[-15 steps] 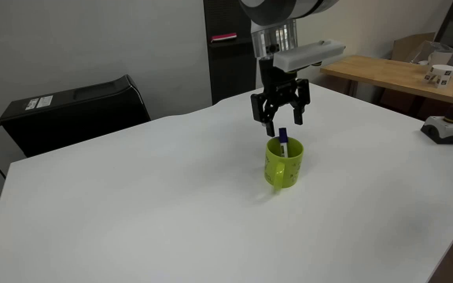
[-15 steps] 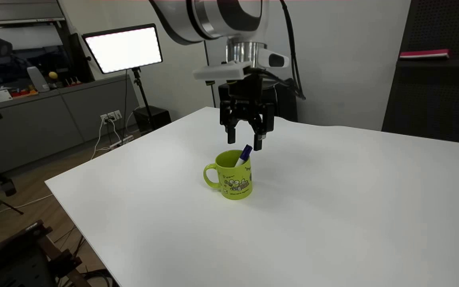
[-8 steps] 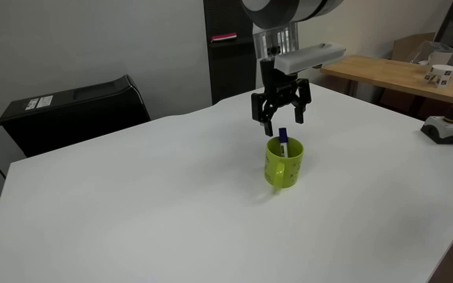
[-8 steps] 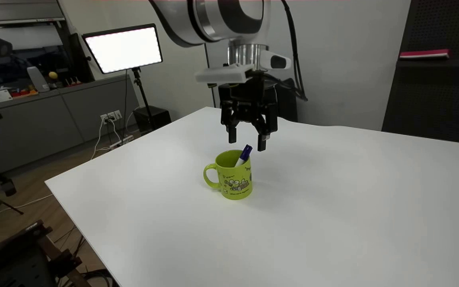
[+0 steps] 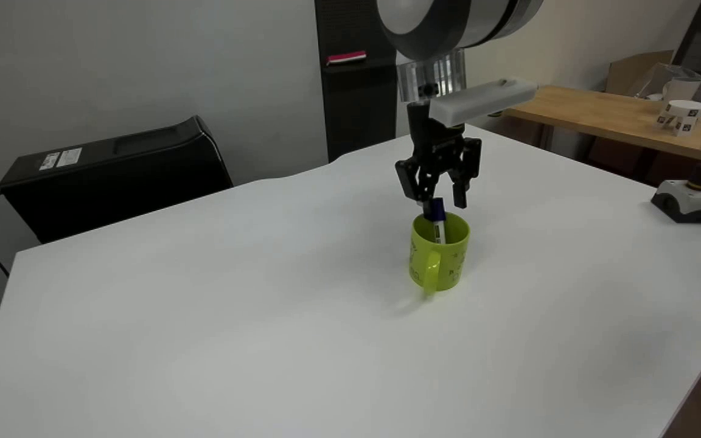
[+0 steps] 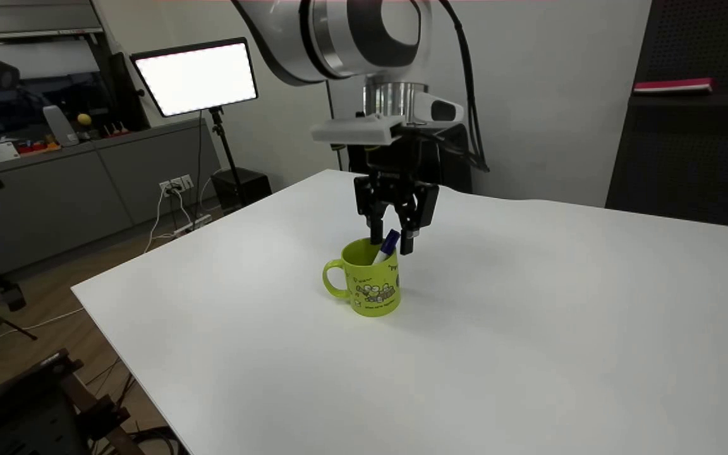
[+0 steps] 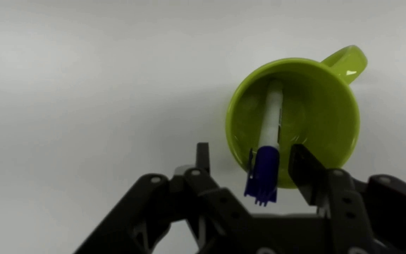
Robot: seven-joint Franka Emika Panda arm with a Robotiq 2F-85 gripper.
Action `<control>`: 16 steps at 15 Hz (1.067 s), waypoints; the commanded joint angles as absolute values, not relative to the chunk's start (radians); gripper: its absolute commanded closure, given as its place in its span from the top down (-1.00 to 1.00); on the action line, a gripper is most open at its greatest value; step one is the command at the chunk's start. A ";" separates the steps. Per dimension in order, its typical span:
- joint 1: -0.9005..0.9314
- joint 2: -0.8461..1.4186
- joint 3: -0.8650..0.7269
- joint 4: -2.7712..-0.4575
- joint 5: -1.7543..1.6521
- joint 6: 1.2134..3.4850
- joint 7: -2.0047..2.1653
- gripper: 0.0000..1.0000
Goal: Place the marker on the table
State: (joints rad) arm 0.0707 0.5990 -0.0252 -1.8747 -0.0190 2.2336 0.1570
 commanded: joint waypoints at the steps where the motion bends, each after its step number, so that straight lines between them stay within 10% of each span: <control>1: 0.068 0.602 -0.025 -1.877 -0.016 2.232 0.169 -0.38; 5: 0.074 0.597 -0.032 -1.875 -0.026 2.221 0.181 -0.87; 16: 0.098 0.537 -0.052 -1.826 -0.078 2.169 0.206 -0.89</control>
